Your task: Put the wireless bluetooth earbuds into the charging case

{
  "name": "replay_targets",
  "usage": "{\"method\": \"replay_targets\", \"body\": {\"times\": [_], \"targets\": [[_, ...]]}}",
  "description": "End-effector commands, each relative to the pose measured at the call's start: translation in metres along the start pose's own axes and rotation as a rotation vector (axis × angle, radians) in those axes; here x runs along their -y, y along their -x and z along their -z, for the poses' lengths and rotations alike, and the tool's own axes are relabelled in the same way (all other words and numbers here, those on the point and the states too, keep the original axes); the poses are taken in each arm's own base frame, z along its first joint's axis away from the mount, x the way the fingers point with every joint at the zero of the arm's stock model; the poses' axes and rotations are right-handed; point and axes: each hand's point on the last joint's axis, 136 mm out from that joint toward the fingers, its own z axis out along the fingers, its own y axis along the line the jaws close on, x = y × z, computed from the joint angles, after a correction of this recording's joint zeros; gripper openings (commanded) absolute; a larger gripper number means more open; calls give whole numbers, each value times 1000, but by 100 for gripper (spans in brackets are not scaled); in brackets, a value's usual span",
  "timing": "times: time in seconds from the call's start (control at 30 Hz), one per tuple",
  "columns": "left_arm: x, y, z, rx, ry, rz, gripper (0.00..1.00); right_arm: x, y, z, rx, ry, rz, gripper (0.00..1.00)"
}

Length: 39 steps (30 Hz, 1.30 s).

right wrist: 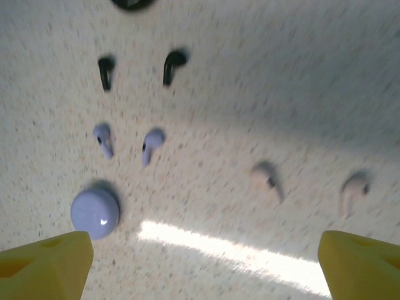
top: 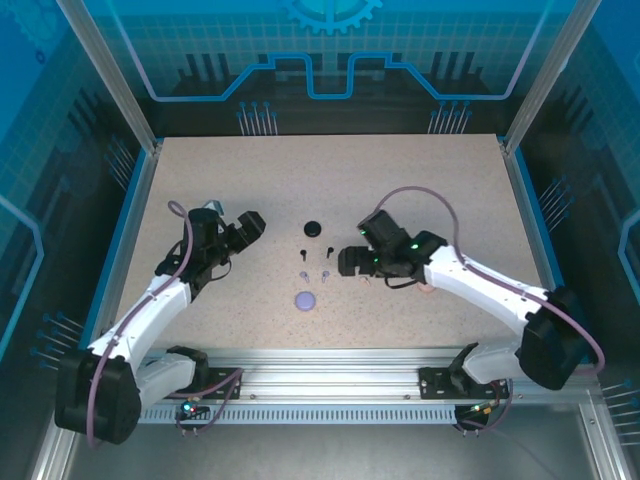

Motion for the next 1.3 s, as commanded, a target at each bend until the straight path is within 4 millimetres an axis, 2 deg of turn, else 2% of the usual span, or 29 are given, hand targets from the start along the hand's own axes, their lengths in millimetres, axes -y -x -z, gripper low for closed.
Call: {"method": "replay_targets", "body": {"times": [0.0,0.17,0.27,0.53,0.67,0.87,1.27], "targets": [[2,0,1,-19,26,67,99,-13,-17,-3,-53,-78,-77,94],[-4,8,-6,-10,76,91,99,-49,-32,-22,-122,-122,-34,94],[-16,12,-8,-7,134,183,99,-67,-41,-32,-158,-156,-15,94],[-50,17,-2,-32,234,350,99,-94,-61,-66,-246,-187,-17,93],[-67,18,-1,-42,247,421,99,-103,-71,-80,-285,-201,-3,91],[-77,11,-6,-98,234,458,99,-107,-74,-93,-286,-256,-7,83],[-75,10,-11,-120,212,439,99,-100,-69,-111,-282,-309,-6,73]]}}
